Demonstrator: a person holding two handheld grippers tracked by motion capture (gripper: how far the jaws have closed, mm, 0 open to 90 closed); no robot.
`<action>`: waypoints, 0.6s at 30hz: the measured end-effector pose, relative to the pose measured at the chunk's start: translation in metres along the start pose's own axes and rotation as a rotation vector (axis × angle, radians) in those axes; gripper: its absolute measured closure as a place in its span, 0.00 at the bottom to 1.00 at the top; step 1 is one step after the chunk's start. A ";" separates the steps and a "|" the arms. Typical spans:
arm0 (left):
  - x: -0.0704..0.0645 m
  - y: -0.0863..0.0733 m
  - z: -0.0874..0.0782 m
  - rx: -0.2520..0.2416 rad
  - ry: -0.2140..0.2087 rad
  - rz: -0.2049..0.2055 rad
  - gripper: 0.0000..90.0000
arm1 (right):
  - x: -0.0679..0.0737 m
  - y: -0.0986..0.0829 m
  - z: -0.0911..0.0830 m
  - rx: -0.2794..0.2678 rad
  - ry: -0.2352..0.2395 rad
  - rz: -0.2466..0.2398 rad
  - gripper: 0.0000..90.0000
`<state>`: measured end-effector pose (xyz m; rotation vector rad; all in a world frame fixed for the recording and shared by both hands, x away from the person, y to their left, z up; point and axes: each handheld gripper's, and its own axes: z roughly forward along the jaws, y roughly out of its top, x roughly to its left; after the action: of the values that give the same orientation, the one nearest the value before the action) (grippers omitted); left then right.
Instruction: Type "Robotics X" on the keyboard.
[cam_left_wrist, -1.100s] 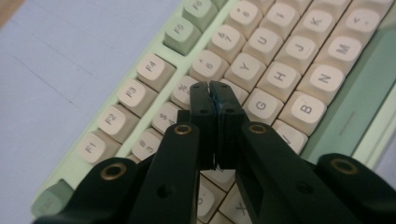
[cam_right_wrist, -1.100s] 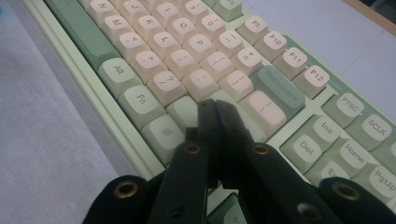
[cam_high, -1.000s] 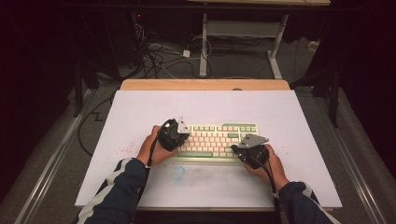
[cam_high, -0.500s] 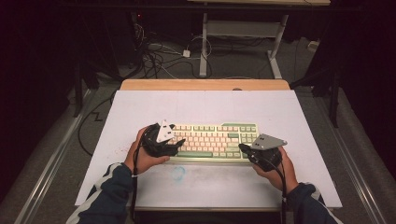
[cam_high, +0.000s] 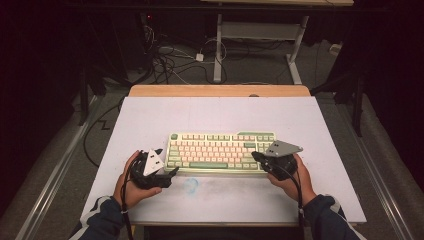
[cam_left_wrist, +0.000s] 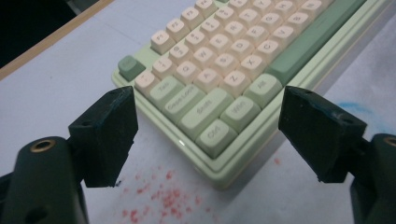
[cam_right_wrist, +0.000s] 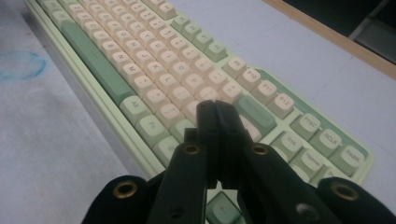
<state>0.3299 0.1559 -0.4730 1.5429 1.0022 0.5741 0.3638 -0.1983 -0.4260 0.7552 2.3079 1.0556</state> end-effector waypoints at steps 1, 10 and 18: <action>0.000 0.000 0.000 0.000 0.000 0.000 0.21 | 0.000 0.001 0.003 0.005 0.001 -0.002 1.00; 0.004 -0.011 -0.010 0.056 0.001 -0.017 0.21 | 0.007 0.018 0.035 0.034 0.020 -0.039 1.00; 0.003 -0.012 -0.008 0.064 -0.002 -0.011 0.21 | 0.011 0.031 0.053 0.042 0.040 -0.056 1.00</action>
<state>0.3213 0.1630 -0.4835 1.5928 1.0354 0.5371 0.3973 -0.1463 -0.4340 0.6877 2.3776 1.0092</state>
